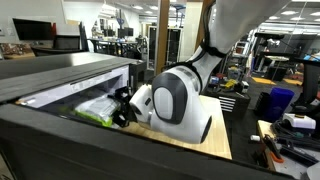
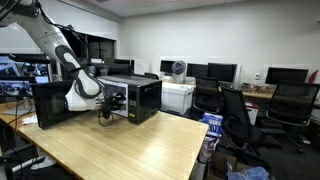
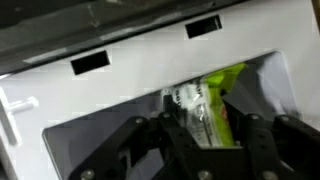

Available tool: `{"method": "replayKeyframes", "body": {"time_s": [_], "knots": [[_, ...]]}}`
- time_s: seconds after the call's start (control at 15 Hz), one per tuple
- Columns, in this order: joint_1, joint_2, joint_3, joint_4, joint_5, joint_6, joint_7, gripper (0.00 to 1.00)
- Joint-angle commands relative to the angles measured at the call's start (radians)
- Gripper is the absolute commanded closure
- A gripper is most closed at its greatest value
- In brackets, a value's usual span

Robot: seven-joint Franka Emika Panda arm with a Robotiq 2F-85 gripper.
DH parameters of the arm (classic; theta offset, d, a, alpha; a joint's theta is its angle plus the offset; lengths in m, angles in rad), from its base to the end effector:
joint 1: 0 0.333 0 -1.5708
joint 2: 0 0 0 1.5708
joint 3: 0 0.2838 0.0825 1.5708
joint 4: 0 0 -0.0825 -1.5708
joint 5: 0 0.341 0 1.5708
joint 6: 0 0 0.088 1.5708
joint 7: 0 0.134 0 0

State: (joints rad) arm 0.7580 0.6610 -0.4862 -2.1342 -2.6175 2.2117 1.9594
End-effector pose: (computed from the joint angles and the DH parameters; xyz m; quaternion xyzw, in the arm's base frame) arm 0.5377 0.1105 0.1363 0.6428 0.4018 0.5056 0.4119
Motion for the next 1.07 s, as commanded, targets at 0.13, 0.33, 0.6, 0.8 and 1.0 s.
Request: {"method": "replayKeyframes", "body": {"time_s": [0.13,0.33,0.6,0.8,1.0], "knots": [[0.126,-0.007,-0.148,-0.008,0.000,0.122,0.125,0.11],[0.165,-0.016,-0.185,-0.016,0.000,0.156,0.159,0.00],[0.193,-0.052,-0.213,-0.033,0.000,0.251,0.155,0.00],[-0.062,-0.219,0.030,-0.056,0.008,0.339,-0.086,0.00],[-0.070,-0.287,-0.060,-0.055,0.006,0.586,-0.112,0.00]]}}
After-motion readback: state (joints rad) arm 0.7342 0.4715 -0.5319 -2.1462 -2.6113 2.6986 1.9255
